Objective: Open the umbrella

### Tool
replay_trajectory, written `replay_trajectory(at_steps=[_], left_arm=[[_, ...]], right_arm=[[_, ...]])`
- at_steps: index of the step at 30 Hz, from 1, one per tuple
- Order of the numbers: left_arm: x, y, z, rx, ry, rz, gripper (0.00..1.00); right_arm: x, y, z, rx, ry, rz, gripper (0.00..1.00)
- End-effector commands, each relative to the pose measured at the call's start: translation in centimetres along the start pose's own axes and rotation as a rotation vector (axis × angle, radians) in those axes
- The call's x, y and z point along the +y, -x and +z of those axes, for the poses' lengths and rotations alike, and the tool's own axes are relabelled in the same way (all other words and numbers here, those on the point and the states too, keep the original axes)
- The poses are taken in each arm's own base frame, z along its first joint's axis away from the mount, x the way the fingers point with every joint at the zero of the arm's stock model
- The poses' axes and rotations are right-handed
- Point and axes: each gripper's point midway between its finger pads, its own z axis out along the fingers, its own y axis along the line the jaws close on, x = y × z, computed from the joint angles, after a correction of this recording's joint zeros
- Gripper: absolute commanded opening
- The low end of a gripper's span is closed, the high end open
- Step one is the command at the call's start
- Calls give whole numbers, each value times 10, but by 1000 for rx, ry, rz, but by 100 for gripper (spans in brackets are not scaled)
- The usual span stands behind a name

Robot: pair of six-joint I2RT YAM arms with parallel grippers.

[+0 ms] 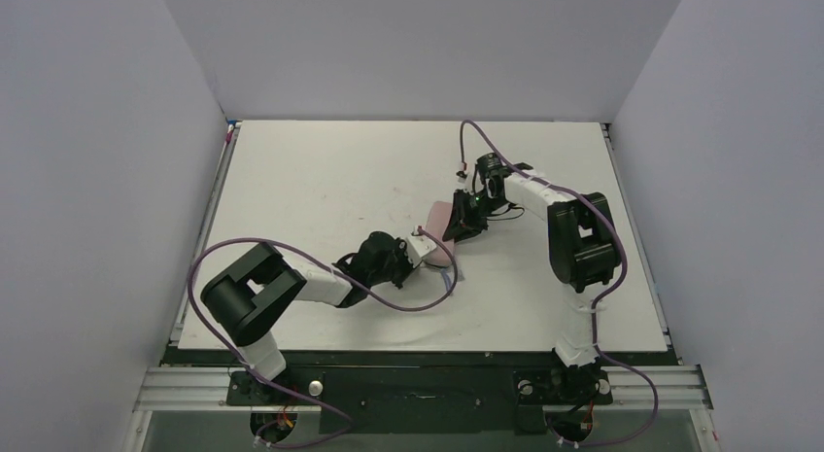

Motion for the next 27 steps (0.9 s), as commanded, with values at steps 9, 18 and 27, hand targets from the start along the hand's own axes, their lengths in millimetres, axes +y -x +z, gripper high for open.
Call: replay_trajectory(at_steps=[9, 18, 27], left_arm=[[36, 15, 10, -35, 73, 79, 0], [48, 13, 17, -36, 106, 108, 0], [64, 10, 13, -28, 152, 96, 0]], right_arm=[[-64, -32, 1, 193, -218, -255, 0], [-57, -58, -11, 357, -113, -422, 0], [-72, -61, -22, 502, -181, -536, 0]])
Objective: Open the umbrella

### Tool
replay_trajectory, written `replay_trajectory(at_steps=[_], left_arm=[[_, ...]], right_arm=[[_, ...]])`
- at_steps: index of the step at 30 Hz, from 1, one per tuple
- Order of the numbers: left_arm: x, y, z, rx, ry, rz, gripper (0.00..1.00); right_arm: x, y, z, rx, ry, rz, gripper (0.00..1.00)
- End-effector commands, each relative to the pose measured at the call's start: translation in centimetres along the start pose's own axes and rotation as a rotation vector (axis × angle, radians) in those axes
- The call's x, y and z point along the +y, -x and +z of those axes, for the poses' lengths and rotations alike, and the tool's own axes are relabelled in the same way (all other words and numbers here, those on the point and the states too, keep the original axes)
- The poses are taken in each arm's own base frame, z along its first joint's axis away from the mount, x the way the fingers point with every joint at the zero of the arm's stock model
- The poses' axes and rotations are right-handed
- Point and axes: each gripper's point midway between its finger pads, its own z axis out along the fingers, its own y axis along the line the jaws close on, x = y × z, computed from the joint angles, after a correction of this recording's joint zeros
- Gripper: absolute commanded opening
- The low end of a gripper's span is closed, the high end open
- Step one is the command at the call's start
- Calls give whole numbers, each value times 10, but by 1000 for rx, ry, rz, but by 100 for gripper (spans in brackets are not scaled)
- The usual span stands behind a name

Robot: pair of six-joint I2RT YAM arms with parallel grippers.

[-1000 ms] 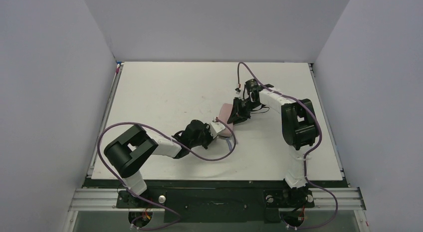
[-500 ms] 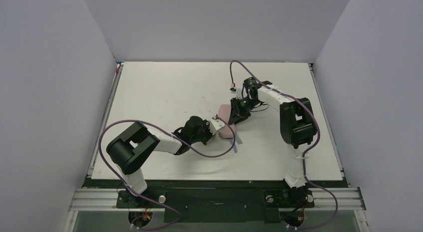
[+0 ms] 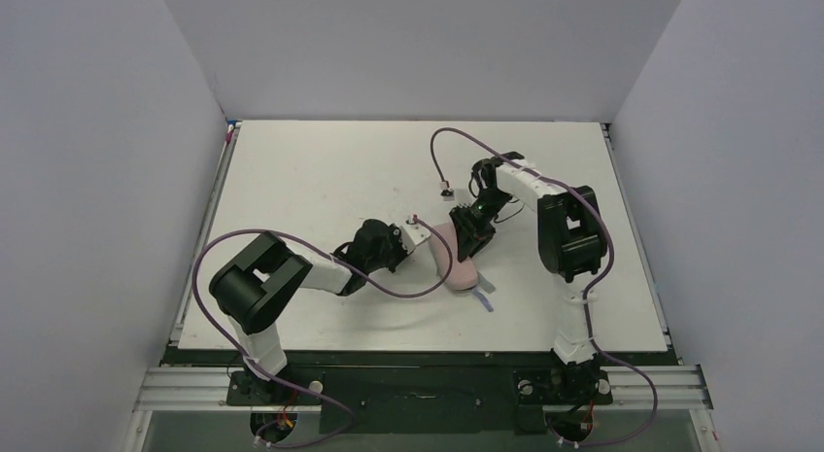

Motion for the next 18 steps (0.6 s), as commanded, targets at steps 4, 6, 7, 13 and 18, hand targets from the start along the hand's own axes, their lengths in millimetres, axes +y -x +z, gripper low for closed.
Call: replay_trajectory(at_steps=[4, 6, 7, 13, 18], left_arm=[[16, 9, 1, -22, 53, 14, 0], [2, 12, -3, -43, -22, 29, 0], [-4, 18, -8, -60, -54, 39, 0], [-67, 20, -27, -61, -264, 3, 46], [-97, 22, -23, -65, -299, -39, 51]], right_arm=[[-45, -29, -5, 240, -190, -182, 0], [-43, -26, -6, 235, -180, -182, 0], [-43, -25, -6, 228, -177, -178, 0], [-39, -17, 0, 159, -132, -98, 0], [-36, -13, 6, 112, -109, -44, 0]])
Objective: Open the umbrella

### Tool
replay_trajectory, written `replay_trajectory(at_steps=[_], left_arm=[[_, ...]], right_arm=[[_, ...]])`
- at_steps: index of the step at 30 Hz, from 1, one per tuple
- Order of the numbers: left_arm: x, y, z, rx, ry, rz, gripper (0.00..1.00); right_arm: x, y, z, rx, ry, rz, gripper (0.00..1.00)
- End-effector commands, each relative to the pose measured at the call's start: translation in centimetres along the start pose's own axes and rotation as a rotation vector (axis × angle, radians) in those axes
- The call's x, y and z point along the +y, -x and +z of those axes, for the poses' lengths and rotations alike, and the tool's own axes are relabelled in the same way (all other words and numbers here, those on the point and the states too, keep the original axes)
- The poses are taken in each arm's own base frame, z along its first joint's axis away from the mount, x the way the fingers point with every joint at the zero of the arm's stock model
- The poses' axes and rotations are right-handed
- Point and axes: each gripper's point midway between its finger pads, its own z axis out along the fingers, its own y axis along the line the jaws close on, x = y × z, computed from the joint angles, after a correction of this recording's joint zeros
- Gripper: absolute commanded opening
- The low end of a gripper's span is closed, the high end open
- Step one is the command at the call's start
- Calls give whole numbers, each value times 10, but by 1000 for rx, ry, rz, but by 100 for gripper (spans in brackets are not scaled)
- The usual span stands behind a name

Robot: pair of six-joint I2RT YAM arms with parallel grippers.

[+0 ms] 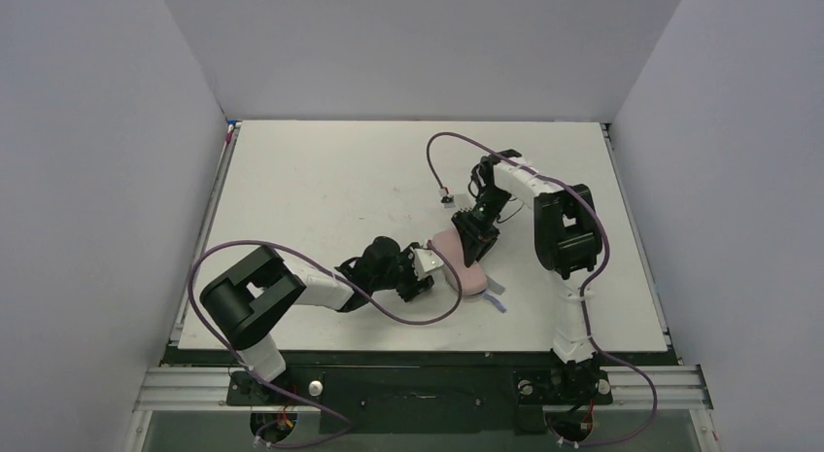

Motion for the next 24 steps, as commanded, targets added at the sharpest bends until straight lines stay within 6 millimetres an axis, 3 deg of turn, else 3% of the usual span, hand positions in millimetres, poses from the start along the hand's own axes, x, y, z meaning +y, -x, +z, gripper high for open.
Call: replay_trajectory(at_steps=[1, 9, 19, 24], left_arm=[[-25, 11, 7, -39, -52, -56, 51], [-24, 15, 32, -71, -9, -50, 48], [-24, 33, 49, -132, -3, -51, 38], [-19, 38, 51, -136, 28, -85, 18]], right_arm=[[-30, 11, 14, -38, -83, 10, 0], [-28, 11, 17, -46, -66, 15, 0], [-27, 7, 21, -56, -67, 34, 0], [-24, -1, 26, -42, -59, 28, 0]])
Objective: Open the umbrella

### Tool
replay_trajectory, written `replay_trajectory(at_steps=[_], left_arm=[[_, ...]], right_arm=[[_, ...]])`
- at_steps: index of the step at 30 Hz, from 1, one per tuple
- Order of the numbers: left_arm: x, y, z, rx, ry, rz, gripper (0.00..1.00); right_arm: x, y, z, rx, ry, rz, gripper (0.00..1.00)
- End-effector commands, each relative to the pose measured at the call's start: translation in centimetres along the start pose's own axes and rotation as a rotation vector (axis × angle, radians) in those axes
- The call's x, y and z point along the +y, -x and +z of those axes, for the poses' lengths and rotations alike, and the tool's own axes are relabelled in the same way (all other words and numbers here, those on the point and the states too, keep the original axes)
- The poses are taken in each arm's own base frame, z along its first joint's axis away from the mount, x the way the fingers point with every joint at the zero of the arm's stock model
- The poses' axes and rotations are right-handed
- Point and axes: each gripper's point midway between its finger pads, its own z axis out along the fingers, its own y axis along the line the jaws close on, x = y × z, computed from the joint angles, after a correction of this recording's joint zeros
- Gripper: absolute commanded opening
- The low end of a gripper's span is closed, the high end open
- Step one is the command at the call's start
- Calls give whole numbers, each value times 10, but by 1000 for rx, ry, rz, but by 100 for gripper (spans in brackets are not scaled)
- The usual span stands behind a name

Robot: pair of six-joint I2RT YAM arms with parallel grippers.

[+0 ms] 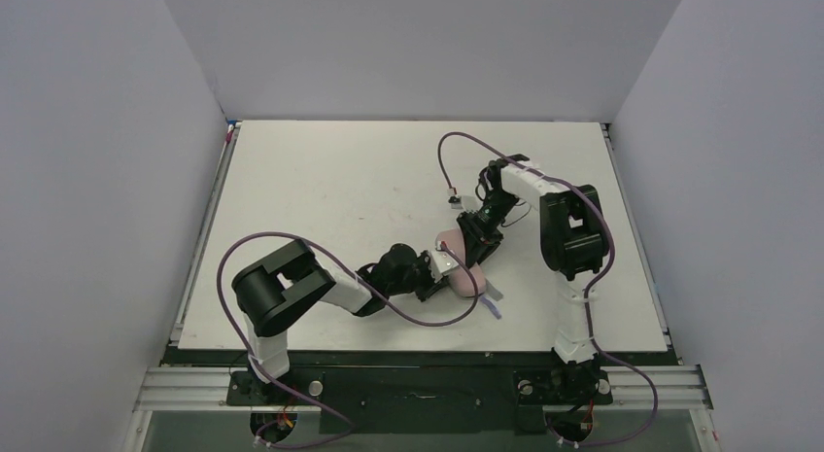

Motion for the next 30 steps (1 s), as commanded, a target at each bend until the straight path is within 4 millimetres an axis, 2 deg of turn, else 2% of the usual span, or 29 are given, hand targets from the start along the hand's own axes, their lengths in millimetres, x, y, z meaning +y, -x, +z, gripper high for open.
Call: replay_trajectory(at_steps=[1, 3, 4, 11, 18, 23, 30], left_arm=[[15, 18, 12, -47, 69, -6, 10], [15, 17, 9, -43, 74, 4, 0], [16, 14, 7, -37, 80, 12, 0], [31, 0, -1, 1, 131, 31, 0], [70, -6, -6, 20, 218, 0, 0], [87, -6, -7, 22, 243, -6, 0], [92, -7, -5, 23, 244, -4, 0]], right_arm=[[-29, 3, 19, 2, -119, -79, 0], [-31, 1, 19, 11, -131, -88, 0], [-32, 1, 18, 12, -135, -96, 0], [-39, -4, 14, 40, -174, -156, 0], [-43, -12, 14, 76, -199, -194, 0], [-45, -16, 15, 89, -203, -206, 0], [-47, -9, 8, 89, -223, -239, 0]])
